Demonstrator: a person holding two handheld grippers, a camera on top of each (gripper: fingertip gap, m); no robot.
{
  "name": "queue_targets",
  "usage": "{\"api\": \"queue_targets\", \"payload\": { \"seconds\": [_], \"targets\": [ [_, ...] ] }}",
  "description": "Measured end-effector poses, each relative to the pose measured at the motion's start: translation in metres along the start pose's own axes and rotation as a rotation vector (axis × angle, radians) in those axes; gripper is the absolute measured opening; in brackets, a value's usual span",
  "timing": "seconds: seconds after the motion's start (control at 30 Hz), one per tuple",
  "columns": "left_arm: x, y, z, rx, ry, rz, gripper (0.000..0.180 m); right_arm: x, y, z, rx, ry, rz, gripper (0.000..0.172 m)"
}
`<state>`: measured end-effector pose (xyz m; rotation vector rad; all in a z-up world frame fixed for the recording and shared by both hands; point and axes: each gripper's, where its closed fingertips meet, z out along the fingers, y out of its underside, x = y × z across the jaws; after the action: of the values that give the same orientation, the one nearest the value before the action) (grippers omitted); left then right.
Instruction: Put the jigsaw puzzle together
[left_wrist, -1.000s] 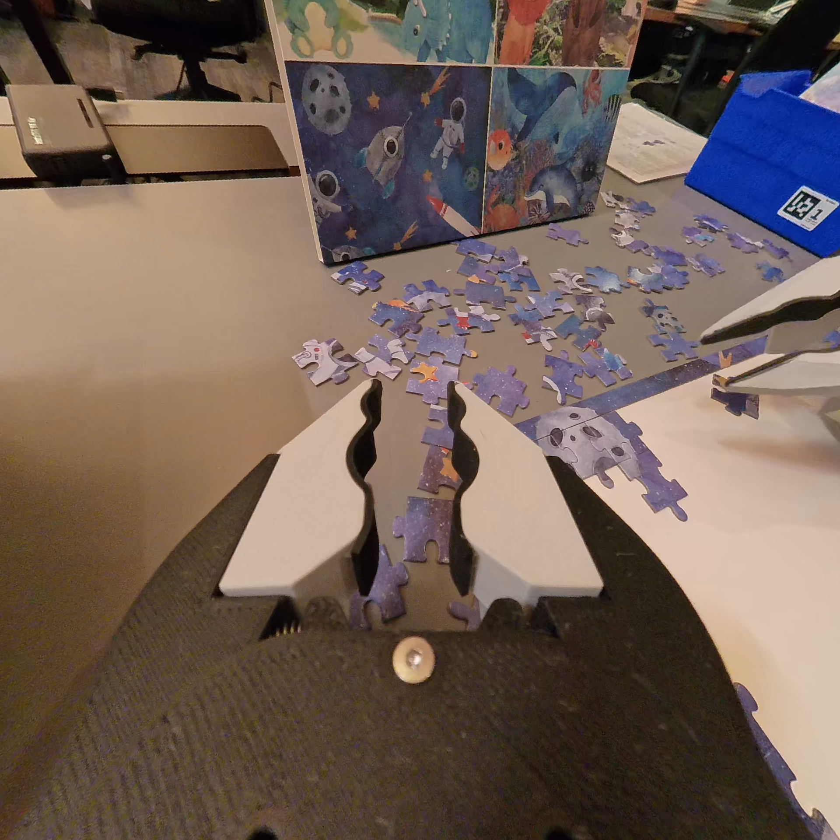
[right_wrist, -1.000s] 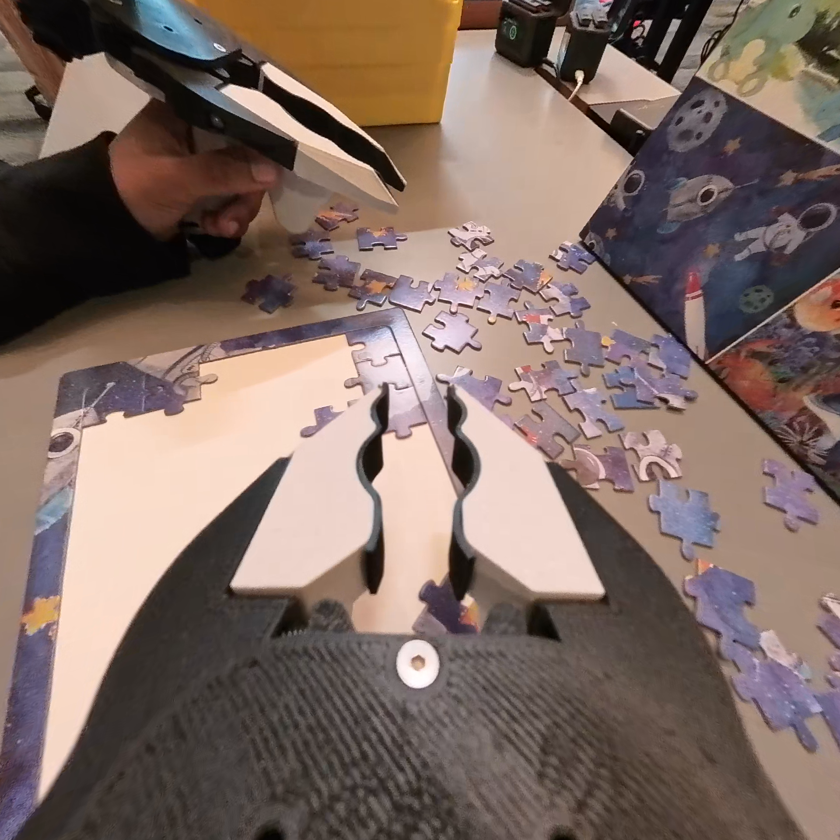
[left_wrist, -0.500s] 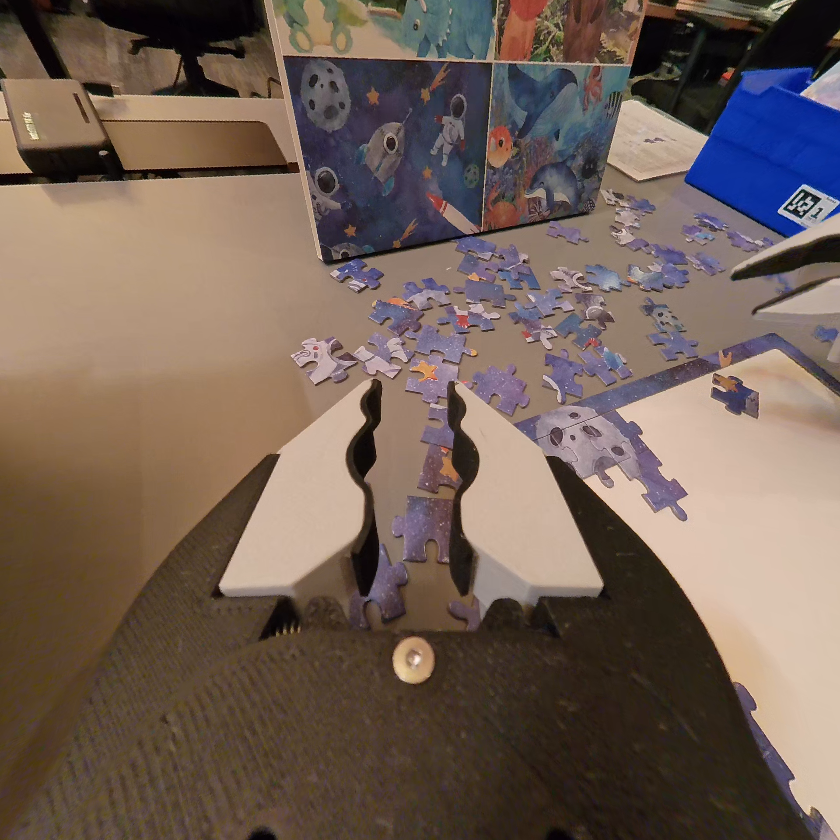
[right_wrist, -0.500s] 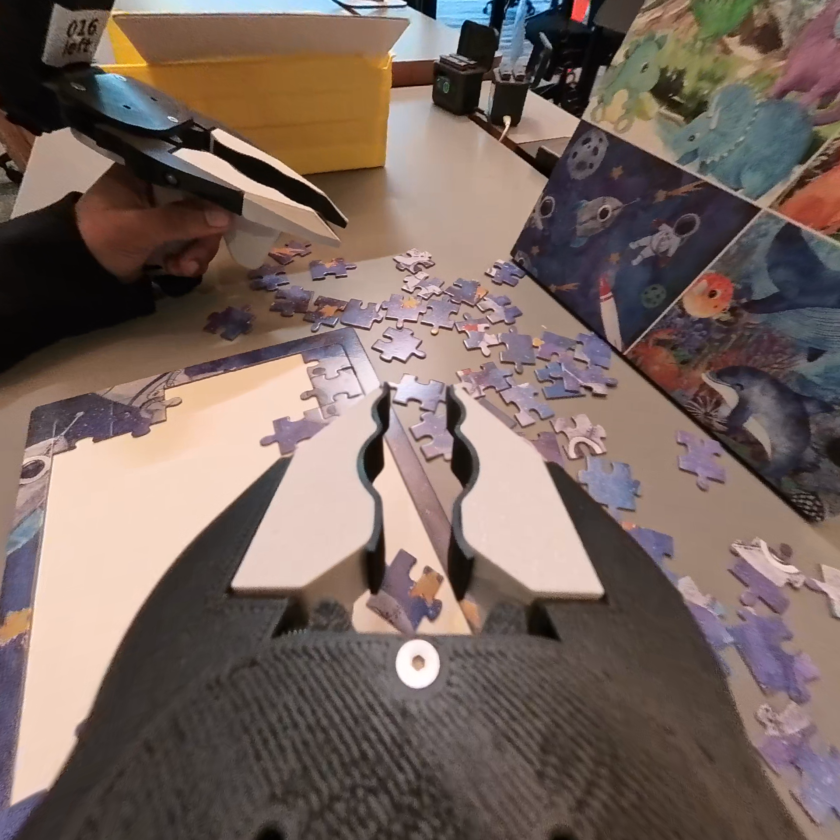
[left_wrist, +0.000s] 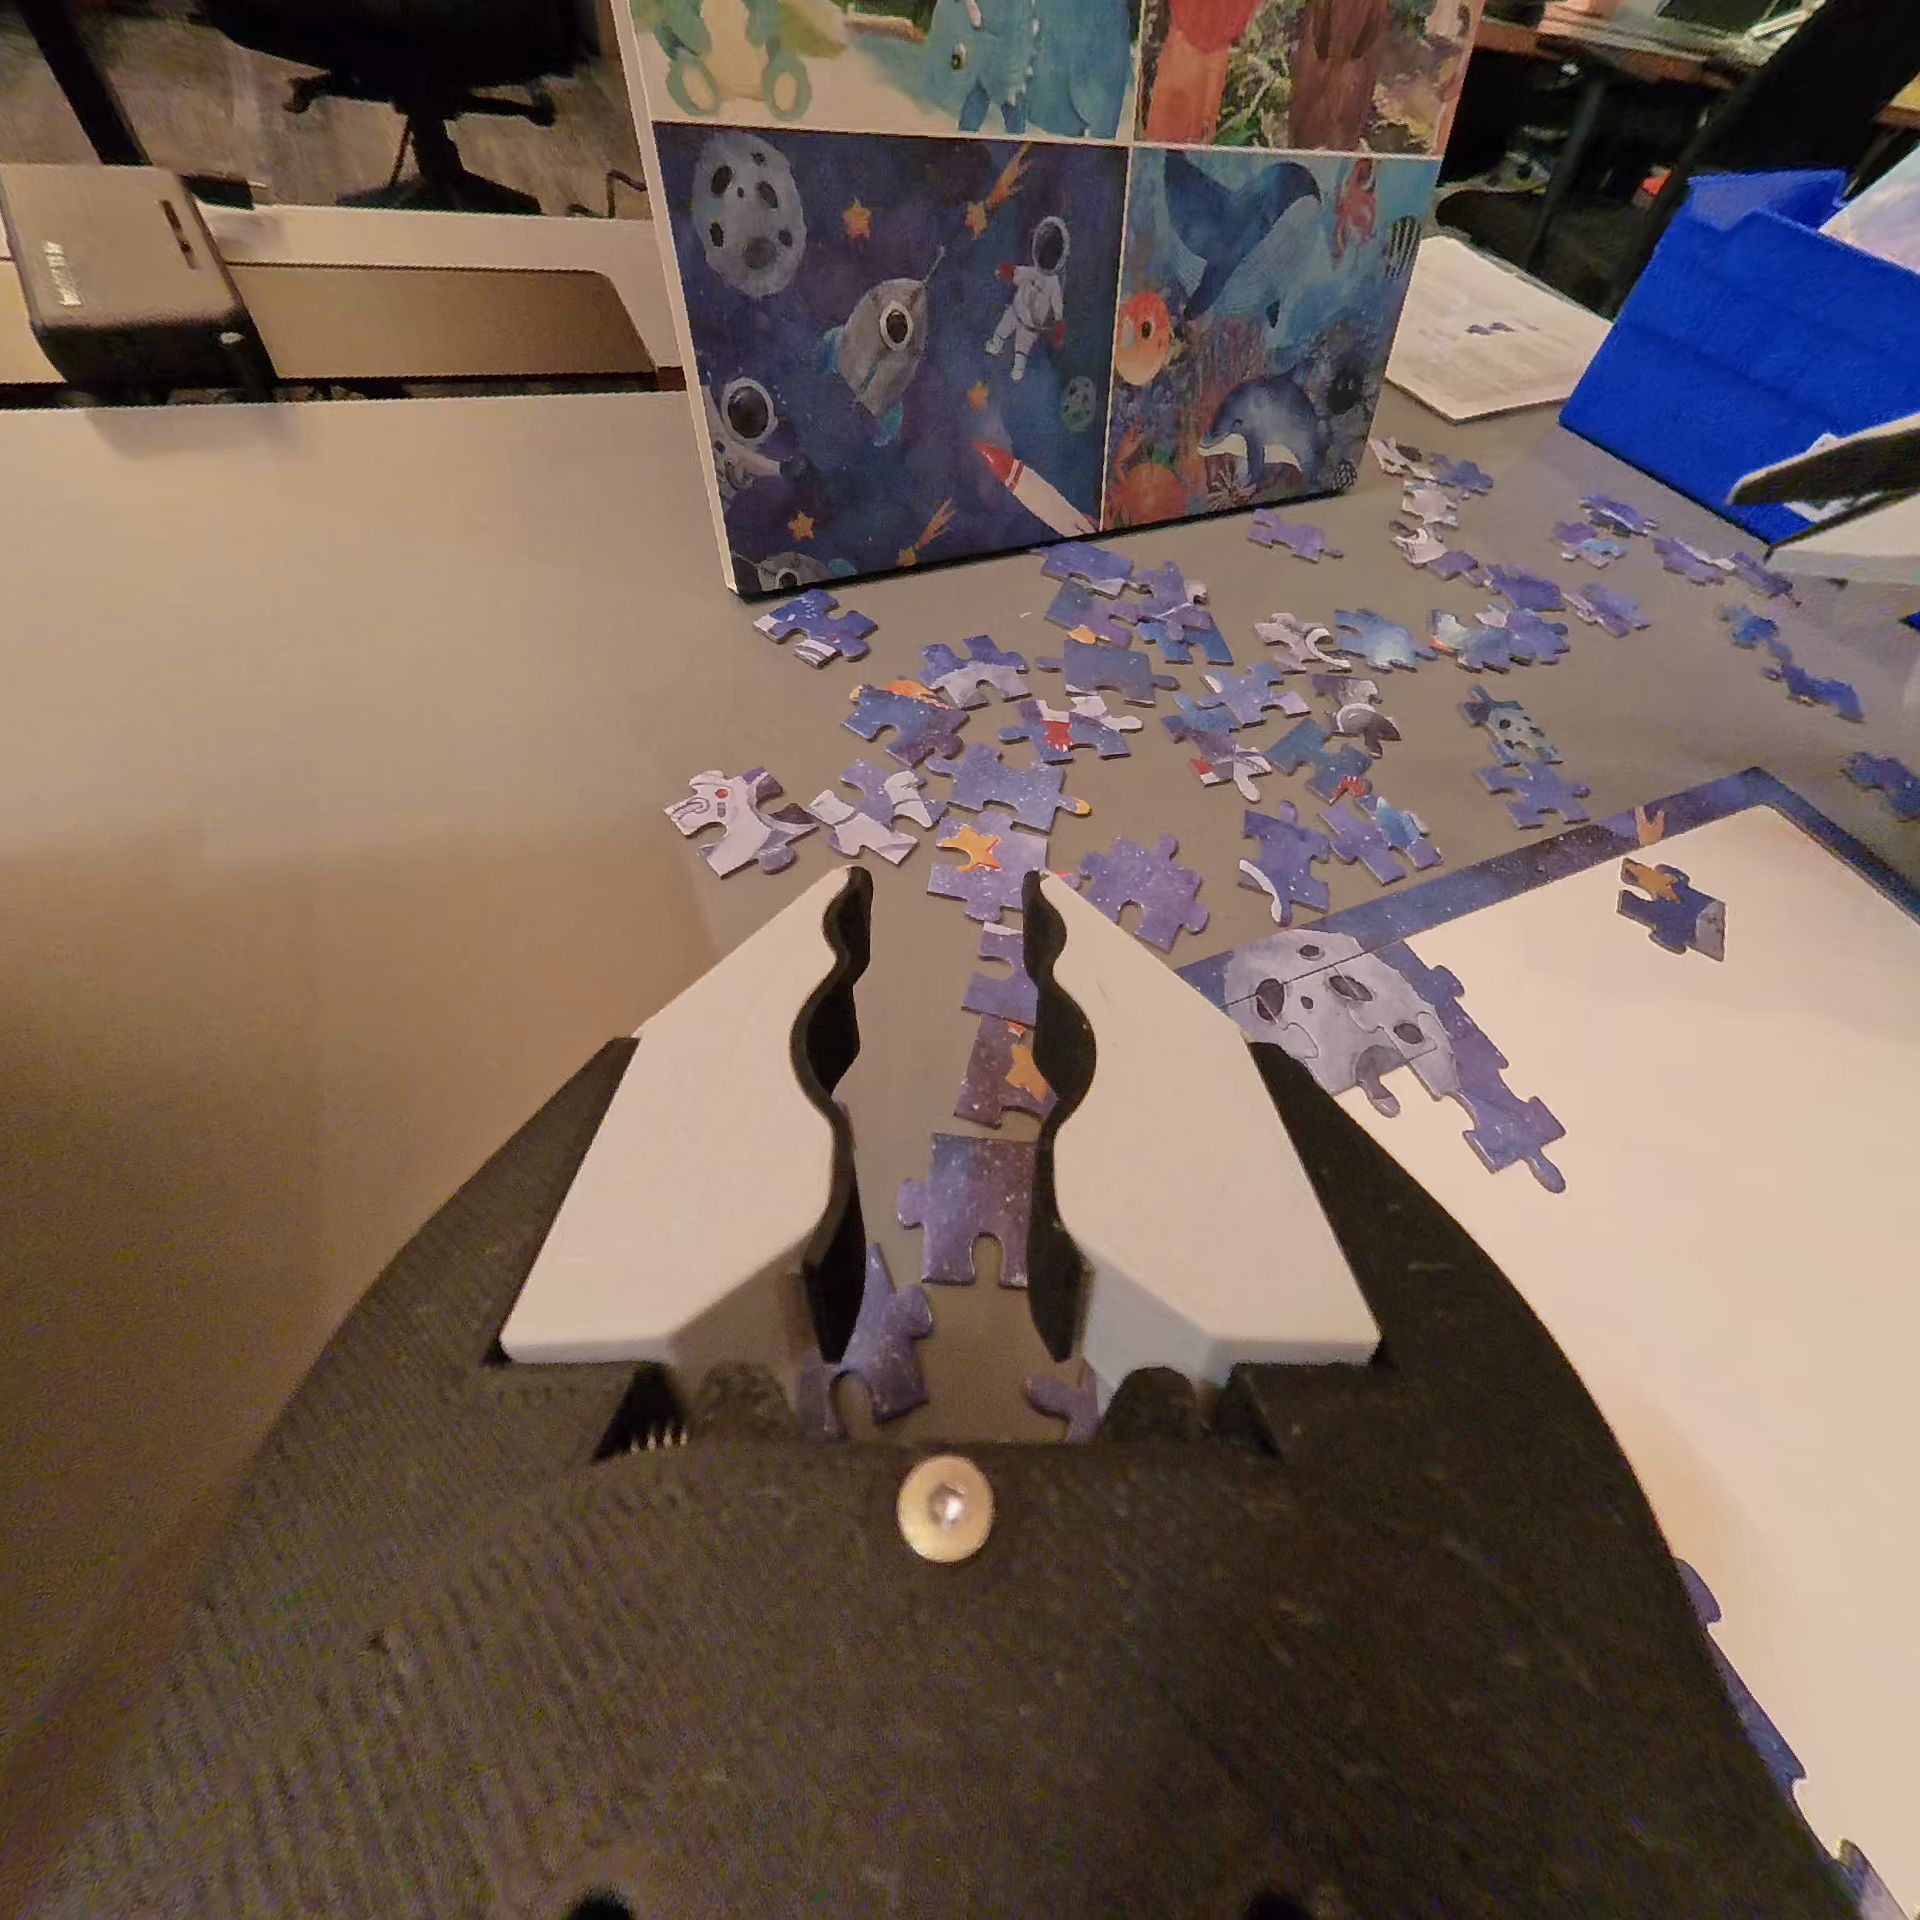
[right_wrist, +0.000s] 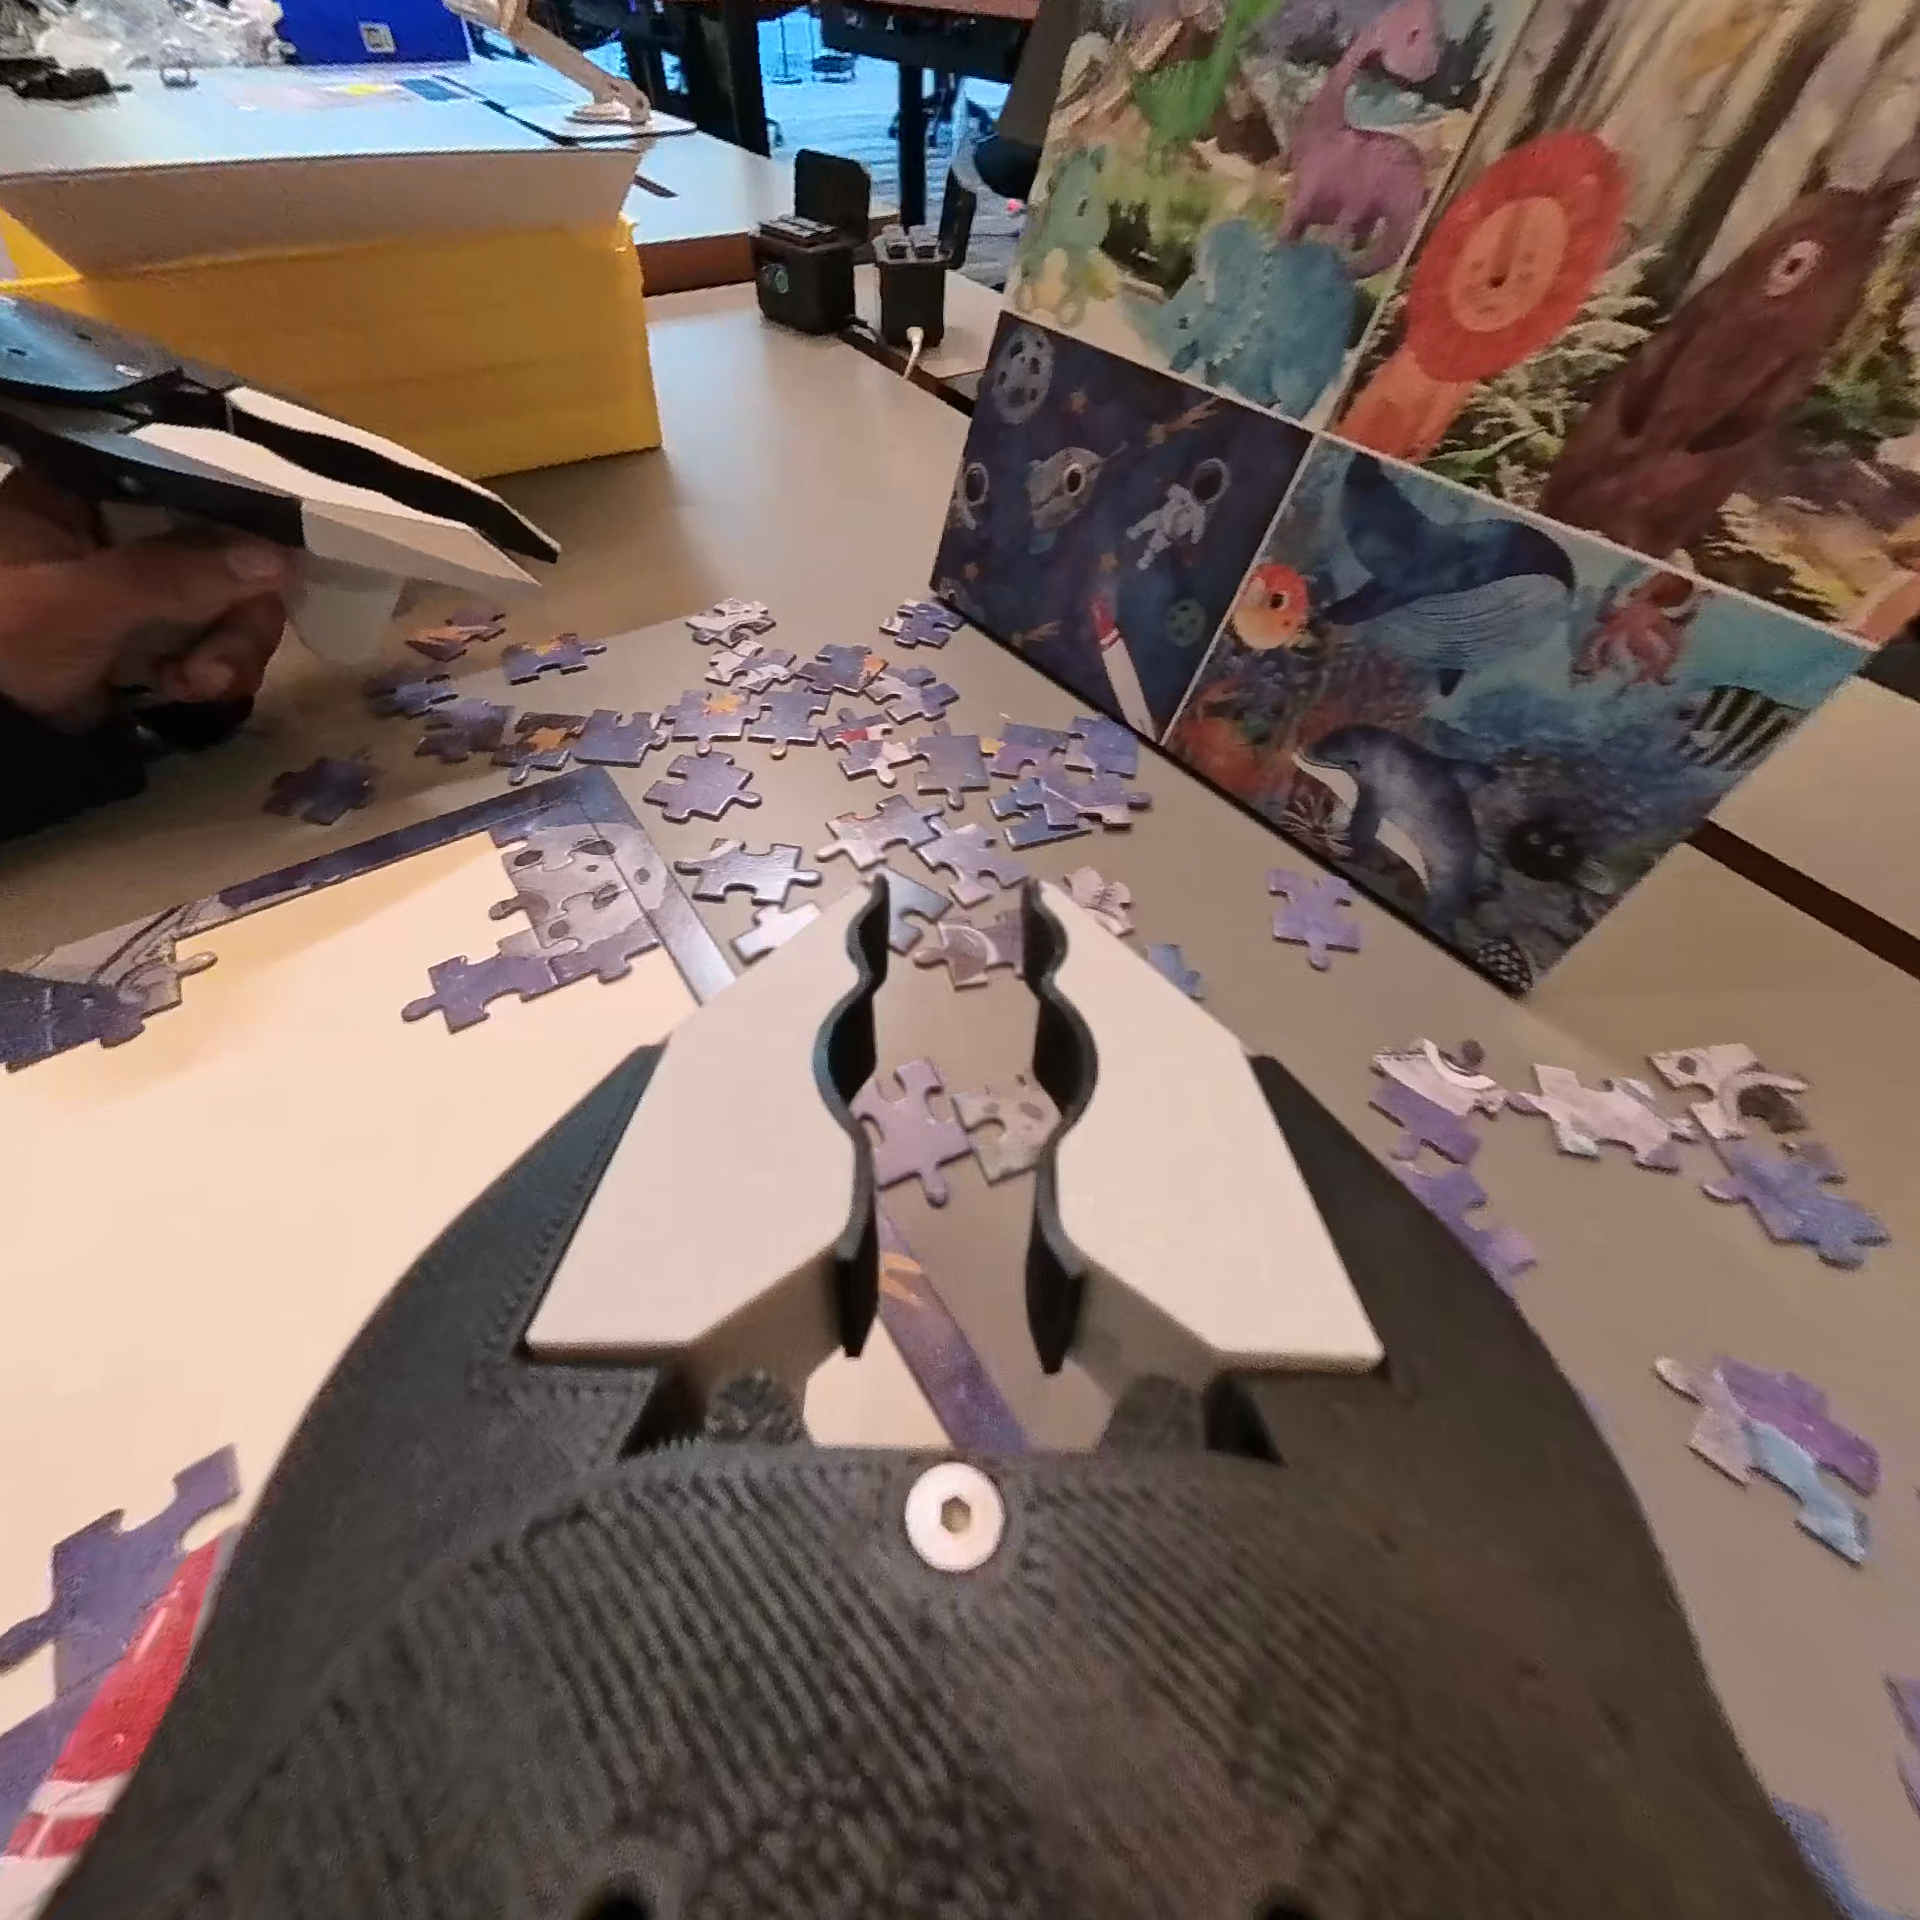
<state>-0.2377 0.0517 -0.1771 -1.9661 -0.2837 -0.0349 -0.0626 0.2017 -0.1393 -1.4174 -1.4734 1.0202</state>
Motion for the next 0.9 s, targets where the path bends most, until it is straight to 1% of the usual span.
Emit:
{"api": "queue_targets", "payload": {
  "seconds": [0.1, 0.33, 0.47, 0.53, 0.6, 0.73, 0.9],
  "targets": [
    [0.0, 0.0, 0.0, 0.002, -0.001, -0.001, 0.027, 0.013, 0.001, -0.006, 0.004, 0.047, -0.006, 0.023],
    [0.0, 0.0, 0.0, 0.002, 0.003, 0.0, 0.027, 0.023, -0.004, -0.014, 0.04, 0.069, 0.026, 0.023],
    [0.001, -0.014, -0.009, 0.104, -0.031, 0.062, 0.017, 0.026, -0.005, -0.017, 0.056, 0.077, 0.04, 0.023],
    [-0.003, -0.015, -0.011, 0.118, -0.068, 0.083, 0.01, 0.027, -0.005, -0.017, 0.063, 0.073, 0.056, 0.023],
    [-0.004, -0.013, -0.011, 0.104, -0.07, 0.062, 0.0, 0.027, -0.007, -0.018, 0.075, 0.067, 0.071, 0.023],
    [-0.008, -0.017, -0.014, 0.125, -0.086, 0.038, 0.0, 0.027, -0.009, -0.019, 0.09, 0.065, 0.081, 0.023],
    [-0.007, -0.014, -0.015, 0.121, -0.083, 0.039, 0.0, 0.027, 0.0, -0.013, 0.066, 0.058, 0.085, 0.023]
  ]
}}
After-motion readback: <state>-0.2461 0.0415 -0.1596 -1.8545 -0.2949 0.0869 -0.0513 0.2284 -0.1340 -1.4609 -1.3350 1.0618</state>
